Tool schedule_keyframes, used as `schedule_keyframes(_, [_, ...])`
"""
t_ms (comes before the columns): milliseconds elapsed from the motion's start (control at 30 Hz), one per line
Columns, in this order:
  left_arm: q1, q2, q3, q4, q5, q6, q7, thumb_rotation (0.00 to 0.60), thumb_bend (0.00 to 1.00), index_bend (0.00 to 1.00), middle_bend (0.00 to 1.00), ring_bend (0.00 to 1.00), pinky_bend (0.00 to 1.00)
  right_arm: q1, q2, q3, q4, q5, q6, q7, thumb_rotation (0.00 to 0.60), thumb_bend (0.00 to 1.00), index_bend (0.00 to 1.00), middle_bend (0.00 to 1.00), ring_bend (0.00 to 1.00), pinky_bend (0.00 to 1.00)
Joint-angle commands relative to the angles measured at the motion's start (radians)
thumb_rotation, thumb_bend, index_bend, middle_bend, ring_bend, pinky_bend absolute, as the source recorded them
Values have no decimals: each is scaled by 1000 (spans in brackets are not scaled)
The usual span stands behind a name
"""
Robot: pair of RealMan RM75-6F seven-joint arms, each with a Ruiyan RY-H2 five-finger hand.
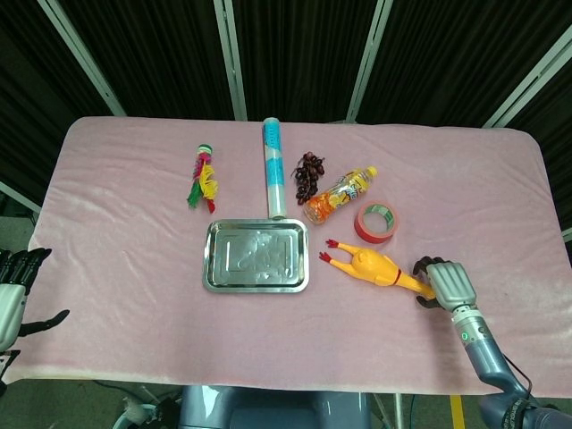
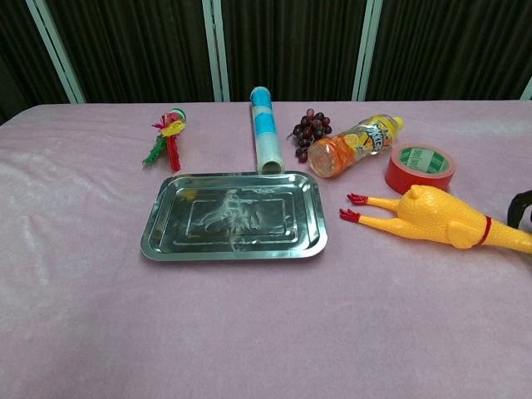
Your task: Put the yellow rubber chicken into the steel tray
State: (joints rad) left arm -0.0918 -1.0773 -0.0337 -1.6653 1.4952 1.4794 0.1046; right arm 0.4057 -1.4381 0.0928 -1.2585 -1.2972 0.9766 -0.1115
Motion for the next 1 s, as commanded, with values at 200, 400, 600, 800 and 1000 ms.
schedule_keyframes(200, [5,1,3,7,-3,0,-12,600,0,105,111,85,60,21,-30,5,45,2,-20,15,600,236,475,374,369,491])
schedule_keyframes(400, [9,3,6,12,-5,-1,-26,600,0,108,111,85,60,39,-39,10,74,5,-45,31,600,406,525,422,404,531])
schedule_keyframes(600, [8,5,10,16,-4,-9,-38,600,0,109,111,85,60,51,-31,10,85,0,-60,54,600,608,598,481,459,597])
schedule_keyframes(800, [3,7,13,13,1,-17,-42,600,0,110,111,85,60,57,-24,9,100,-8,-70,92,600,821,733,577,551,707])
schedule_keyframes(1000, [-5,11,14,4,13,-25,-38,600,0,110,113,85,60,62,3,-5,108,-63,-57,166,600,932,922,701,652,804])
